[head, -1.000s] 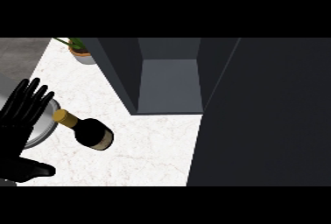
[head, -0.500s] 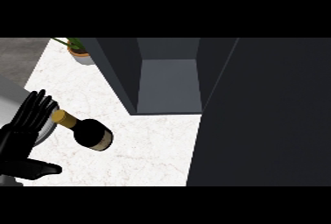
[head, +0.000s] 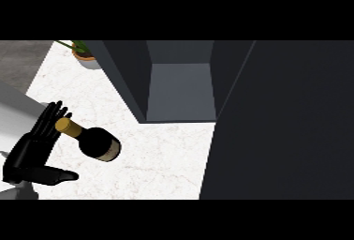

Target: Pick up the wine, place it into the cabinet and close the cabinet

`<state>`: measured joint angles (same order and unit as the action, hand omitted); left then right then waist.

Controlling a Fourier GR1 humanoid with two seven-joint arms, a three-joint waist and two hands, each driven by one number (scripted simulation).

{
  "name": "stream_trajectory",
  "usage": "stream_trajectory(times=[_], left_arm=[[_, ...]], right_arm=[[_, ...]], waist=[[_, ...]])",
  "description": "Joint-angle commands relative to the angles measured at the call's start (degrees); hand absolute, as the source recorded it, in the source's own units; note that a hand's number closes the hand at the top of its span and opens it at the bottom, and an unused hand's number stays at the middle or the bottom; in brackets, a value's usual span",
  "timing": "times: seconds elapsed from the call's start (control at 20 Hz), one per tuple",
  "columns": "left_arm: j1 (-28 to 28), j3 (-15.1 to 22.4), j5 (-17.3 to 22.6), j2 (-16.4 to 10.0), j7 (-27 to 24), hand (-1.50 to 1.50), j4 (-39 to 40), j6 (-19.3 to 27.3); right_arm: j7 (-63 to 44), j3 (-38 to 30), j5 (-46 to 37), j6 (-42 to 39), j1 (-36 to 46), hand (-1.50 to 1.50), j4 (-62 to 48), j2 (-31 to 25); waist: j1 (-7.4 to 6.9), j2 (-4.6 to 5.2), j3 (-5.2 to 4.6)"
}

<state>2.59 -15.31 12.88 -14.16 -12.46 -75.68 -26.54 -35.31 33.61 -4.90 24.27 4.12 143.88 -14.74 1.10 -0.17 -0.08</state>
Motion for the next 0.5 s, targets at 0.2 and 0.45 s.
stream_trajectory(times=[0.2, 0.45], left_arm=[[5.78, -1.54, -3.63, -1.70, -9.31, -1.50, 15.85, -1.15], [4.47, 1.41, -7.68, 0.27, -15.78, -1.50, 20.93, -1.89]], right_arm=[[-4.34, -1.25, -2.85, -0.45, -1.07, -1.50, 11.50, -3.12], [-3.61, 1.90, -5.81, 1.79, 0.48, -1.50, 8.33, -1.32]], waist=[[0.13, 0.12, -0.01], [-0.13, 0.07, -0.03]])
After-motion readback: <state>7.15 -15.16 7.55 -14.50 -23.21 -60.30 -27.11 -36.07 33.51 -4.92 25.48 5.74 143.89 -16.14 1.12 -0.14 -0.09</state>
